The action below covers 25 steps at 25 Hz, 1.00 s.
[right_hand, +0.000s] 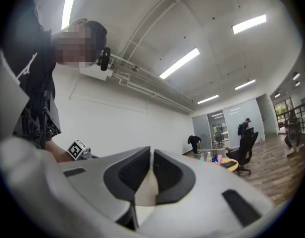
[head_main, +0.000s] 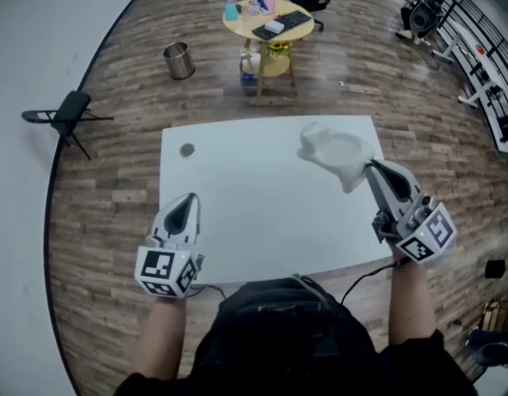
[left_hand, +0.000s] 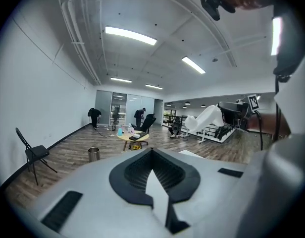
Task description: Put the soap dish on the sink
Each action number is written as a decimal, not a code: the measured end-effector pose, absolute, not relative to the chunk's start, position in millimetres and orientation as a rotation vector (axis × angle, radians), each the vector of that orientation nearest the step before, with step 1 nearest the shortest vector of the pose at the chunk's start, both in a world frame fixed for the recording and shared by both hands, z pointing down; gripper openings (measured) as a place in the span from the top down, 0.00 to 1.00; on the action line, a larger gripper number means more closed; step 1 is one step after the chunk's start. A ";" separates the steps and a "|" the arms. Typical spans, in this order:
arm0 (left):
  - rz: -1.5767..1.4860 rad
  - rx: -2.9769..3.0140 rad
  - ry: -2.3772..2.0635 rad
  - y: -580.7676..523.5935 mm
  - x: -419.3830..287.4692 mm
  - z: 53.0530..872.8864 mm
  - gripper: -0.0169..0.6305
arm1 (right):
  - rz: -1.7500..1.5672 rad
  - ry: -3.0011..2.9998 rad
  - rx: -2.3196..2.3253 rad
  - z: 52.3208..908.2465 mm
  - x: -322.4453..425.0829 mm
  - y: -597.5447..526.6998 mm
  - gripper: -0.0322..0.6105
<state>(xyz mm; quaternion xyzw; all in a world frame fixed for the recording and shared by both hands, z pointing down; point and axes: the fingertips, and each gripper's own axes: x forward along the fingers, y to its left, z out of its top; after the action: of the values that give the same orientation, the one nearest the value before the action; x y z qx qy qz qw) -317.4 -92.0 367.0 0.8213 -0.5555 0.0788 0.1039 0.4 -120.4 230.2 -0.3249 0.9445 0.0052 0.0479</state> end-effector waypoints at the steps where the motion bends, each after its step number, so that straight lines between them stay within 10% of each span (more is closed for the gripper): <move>1: 0.247 2.415 -1.633 -93.5 -319.0 369.7 0.99 | 0.010 2.878 -0.990 231.5 0.1 -124.9 0.90; 25: 0.383 2.315 -1.635 -128.6 -321.7 390.6 0.99 | -0.172 2.902 -1.016 295.6 4.8 -179.2 0.90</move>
<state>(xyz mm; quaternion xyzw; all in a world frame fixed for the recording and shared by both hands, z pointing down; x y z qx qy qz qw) -321.7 -128.6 390.6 0.8014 -0.5660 0.1328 0.1406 4.8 -179.2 295.6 -0.3297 0.9419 -0.0559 0.0309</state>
